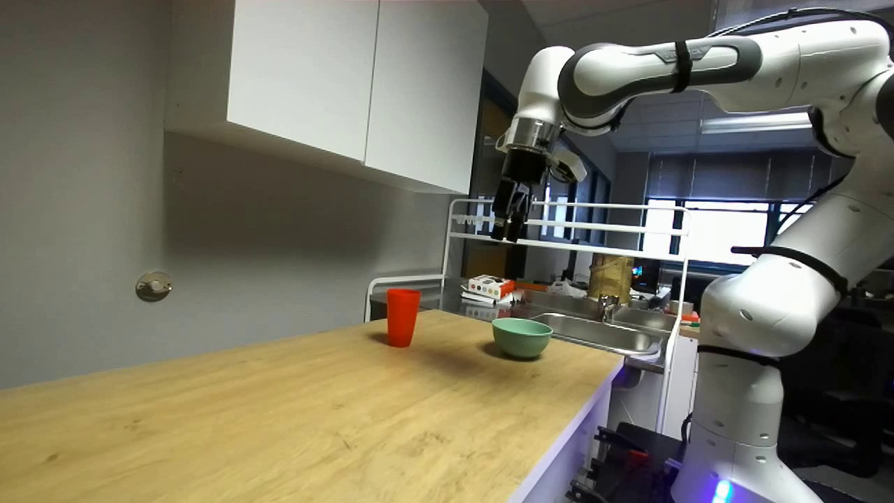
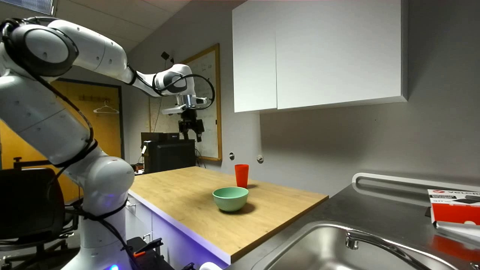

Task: Pick up the orange cup and pour the contents into the green bowl

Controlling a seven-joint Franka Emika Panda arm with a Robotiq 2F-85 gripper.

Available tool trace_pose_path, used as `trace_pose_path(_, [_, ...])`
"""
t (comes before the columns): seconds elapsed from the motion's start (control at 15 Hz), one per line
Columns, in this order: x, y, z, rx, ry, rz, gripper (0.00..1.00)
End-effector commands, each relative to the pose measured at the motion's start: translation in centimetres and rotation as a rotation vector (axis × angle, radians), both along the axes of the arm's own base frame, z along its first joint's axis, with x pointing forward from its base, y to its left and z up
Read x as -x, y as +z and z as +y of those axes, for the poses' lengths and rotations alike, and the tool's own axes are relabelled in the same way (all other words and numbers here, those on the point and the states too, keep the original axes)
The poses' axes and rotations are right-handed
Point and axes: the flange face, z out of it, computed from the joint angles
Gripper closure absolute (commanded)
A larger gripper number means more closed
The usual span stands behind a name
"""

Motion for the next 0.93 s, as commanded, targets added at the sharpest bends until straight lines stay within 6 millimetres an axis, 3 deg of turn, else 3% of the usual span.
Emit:
trace_pose_path(0.0, [-3.4,0.1,-0.4,0.015,-0.017,-0.020,0.00])
trace_pose_path(0.47, [-12.3,-1.5,-0.1,0.036,-0.019,-0.034,0.00])
trace_pose_path(0.87, [-19.7,-1.6,2.0,0.028,0.000,-0.010,0.00])
